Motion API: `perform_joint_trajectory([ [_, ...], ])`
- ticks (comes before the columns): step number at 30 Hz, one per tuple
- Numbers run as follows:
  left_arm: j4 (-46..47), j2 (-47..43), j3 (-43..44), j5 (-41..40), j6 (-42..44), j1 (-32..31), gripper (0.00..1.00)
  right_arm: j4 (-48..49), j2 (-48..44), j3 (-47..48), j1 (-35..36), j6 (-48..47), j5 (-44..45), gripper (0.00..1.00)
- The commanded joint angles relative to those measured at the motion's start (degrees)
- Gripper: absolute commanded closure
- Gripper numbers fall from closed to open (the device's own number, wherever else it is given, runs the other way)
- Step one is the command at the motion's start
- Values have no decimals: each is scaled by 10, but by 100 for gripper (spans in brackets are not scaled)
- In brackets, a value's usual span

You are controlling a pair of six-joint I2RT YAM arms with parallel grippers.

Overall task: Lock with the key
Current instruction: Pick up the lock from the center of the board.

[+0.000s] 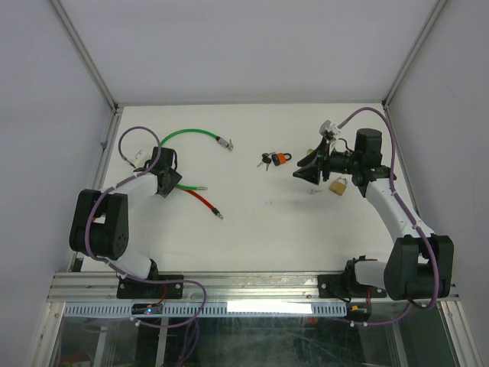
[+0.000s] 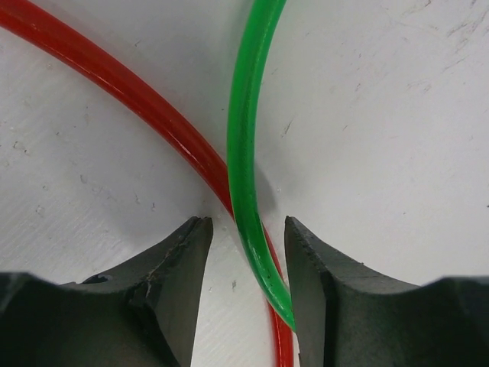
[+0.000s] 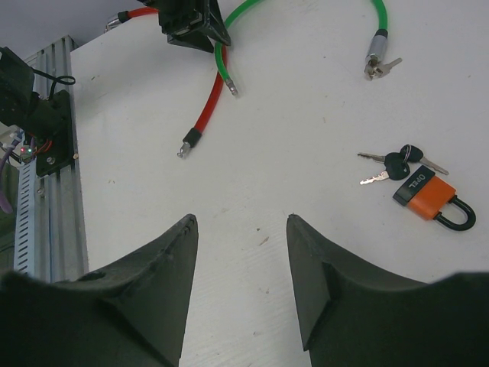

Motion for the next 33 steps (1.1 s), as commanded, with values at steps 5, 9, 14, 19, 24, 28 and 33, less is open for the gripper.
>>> perform_joint_trajectory([
  [5, 16, 11, 28, 10, 10, 0, 65, 26, -9, 0, -3, 4, -13, 48],
  [9, 19, 5, 25, 11, 12, 0, 74, 26, -8, -1, -4, 4, -13, 48],
  [14, 22, -9, 22, 16, 17, -1, 89, 26, -9, 0, -4, 4, -12, 48],
  [19, 29, -52, 12, 24, 24, -1, 95, 26, -10, -1, -3, 4, -14, 48],
  [24, 42, -108, 1, 38, 55, -1, 99, 28, -10, -1, -4, 5, -17, 48],
  [28, 62, -149, -8, 38, 96, -9, 100, 30, -9, -1, -4, 8, -19, 48],
  [33, 90, -196, -13, 26, 145, -37, 100, 36, -7, -3, -4, 18, -24, 48],
])
